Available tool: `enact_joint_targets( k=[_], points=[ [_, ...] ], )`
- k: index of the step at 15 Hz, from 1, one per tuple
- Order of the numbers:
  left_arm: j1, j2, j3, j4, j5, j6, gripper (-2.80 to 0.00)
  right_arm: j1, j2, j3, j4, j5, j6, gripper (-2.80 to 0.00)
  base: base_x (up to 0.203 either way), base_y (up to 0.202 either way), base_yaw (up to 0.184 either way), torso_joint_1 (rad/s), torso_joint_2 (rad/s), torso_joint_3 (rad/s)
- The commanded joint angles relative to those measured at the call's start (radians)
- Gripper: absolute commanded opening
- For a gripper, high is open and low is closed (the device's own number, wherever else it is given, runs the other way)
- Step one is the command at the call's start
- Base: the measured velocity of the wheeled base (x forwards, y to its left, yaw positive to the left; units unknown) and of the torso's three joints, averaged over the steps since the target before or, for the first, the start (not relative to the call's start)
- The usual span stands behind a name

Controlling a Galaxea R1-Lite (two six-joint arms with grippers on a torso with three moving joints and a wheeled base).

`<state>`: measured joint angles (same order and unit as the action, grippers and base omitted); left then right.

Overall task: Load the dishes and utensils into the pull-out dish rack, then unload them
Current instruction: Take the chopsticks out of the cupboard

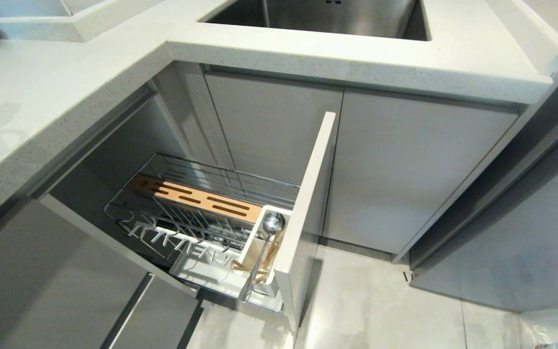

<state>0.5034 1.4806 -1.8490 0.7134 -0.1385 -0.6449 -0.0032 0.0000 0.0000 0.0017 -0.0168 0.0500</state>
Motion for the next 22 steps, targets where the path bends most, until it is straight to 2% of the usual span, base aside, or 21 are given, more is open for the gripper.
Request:
enact_joint_targets(
  k=[1,9,10,12,13,16,18,21,22],
  points=[
    [-0.002,-0.014,-0.004,0.0,0.0,-0.004,0.0,0.0,0.0,0.002,0.0,0.0,0.001,-2.8,0.0,0.0,0.0,0.0,0.0,0.0],
    [-0.009,-0.081,-0.053,0.0,0.012,0.003,0.0,0.0,0.0,0.002,0.0,0.0,0.001,-2.8,0.0,0.0,0.0,0.0,0.0,0.0],
    [-0.018,-0.089,-0.058,-0.002,0.015,0.015,-2.8,0.0,0.0,0.002,0.0,0.0,0.001,-2.8,0.0,0.0,0.0,0.0,0.0,0.0],
    [-0.073,-0.115,-0.08,-0.013,0.022,0.106,-2.8,0.0,0.0,0.002,0.0,0.0,0.001,-2.8,0.0,0.0,0.0,0.0,0.0,0.0],
    [-0.1,-0.13,-0.086,-0.028,0.022,0.118,-2.8,0.0,0.0,0.002,0.0,0.0,0.001,-2.8,0.0,0.0,0.0,0.0,0.0,0.0],
    [-0.177,-0.198,-0.076,-0.048,0.016,0.118,-2.8,0.0,0.0,0.002,0.0,0.0,0.001,-2.8,0.0,0.0,0.0,0.0,0.0,0.0],
    [-0.248,-0.247,-0.026,-0.051,0.0,0.114,-2.8,0.0,0.0,0.002,0.0,0.0,0.001,-2.8,0.0,0.0,0.0,0.0,0.0,0.0],
    [-0.359,-0.287,0.024,-0.047,-0.084,0.112,-2.8,0.0,0.0,0.002,0.0,0.0,0.001,-2.8,0.0,0.0,0.0,0.0,0.0,0.0],
    [-0.419,-0.295,0.047,-0.047,-0.107,0.112,-2.8,0.0,0.0,0.002,0.0,0.0,0.001,-2.8,0.0,0.0,0.0,0.0,0.0,0.0]
  ],
)
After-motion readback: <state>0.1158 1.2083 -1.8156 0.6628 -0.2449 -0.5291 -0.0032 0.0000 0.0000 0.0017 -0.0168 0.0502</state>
